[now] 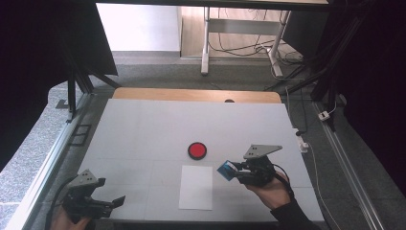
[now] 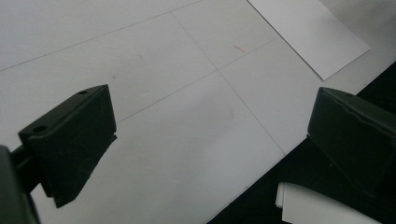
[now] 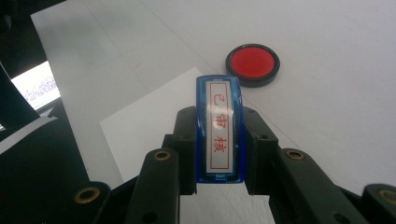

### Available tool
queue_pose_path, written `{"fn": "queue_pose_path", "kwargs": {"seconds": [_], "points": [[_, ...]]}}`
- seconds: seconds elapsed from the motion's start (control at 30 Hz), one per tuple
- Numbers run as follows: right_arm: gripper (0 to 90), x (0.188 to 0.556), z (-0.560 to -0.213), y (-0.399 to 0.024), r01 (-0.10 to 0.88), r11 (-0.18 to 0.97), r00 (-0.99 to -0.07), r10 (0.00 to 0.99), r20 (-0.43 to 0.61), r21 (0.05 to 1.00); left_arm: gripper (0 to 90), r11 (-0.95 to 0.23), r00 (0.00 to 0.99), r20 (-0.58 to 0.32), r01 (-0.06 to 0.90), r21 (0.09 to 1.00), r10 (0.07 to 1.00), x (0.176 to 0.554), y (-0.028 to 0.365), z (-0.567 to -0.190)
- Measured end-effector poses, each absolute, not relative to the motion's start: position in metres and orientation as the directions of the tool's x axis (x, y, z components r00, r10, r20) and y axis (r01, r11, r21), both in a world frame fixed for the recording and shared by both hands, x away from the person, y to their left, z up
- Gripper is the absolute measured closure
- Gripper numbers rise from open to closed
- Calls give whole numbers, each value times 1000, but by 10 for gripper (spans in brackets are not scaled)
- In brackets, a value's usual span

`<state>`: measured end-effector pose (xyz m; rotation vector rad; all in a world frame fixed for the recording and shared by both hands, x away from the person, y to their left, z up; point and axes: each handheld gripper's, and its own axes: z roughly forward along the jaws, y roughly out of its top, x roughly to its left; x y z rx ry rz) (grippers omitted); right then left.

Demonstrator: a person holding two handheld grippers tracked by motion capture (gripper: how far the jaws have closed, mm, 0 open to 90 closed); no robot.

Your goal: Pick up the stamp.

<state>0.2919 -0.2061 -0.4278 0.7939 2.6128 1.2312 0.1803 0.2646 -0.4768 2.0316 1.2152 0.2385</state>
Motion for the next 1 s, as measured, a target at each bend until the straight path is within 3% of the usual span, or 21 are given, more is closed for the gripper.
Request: {"fn": "queue_pose_path", "kwargs": {"seconds": [1.0], "points": [[707,300,-420,-150,275,587,-924,379,42,761,14,-281,536,-201,683,675,820,180,264,-477]]}}
